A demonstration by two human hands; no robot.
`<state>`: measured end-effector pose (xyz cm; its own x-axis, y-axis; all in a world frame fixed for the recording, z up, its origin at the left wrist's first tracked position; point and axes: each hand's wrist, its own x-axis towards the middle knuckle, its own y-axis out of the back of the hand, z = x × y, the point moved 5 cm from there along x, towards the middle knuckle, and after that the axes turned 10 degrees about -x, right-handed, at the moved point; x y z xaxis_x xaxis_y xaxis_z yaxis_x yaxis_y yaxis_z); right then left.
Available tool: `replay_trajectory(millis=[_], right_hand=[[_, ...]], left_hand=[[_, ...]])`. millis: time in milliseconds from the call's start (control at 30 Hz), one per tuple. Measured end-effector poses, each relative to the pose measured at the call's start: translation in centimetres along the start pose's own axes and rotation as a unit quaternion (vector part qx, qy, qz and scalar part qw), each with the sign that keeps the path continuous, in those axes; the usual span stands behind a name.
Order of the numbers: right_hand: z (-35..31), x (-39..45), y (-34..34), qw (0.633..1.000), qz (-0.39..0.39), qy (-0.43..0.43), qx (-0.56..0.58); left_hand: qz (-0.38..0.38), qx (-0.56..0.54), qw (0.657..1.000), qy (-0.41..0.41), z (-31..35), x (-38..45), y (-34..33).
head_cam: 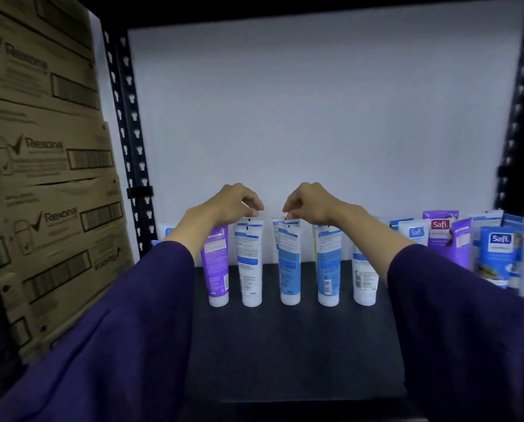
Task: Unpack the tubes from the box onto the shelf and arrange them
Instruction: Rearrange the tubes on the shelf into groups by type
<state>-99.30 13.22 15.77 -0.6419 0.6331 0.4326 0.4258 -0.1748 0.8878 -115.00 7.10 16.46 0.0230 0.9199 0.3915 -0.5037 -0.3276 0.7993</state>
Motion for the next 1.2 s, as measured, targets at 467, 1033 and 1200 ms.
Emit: replay_trajectory(millis=[467,1033,1200], right_hand=[[0.6,1.1,-1.2,1.0,0.0,0.023,0.009],[1.5,2.0,-2.1,0.991,-0.104,0.077,-0.018],[1.4,2.2,-1.9,0.994,-0.083,0.063,0.022]], left_hand=[[0.007,0.024,1.0,0.016,-1.5,1.3,-1.0],[-0.126,-0.018,0.989,0.078,-2.7,0.8,0.1],[-0.091,-0.016,0.994,0.053,-2.5,1.2,-0.1]])
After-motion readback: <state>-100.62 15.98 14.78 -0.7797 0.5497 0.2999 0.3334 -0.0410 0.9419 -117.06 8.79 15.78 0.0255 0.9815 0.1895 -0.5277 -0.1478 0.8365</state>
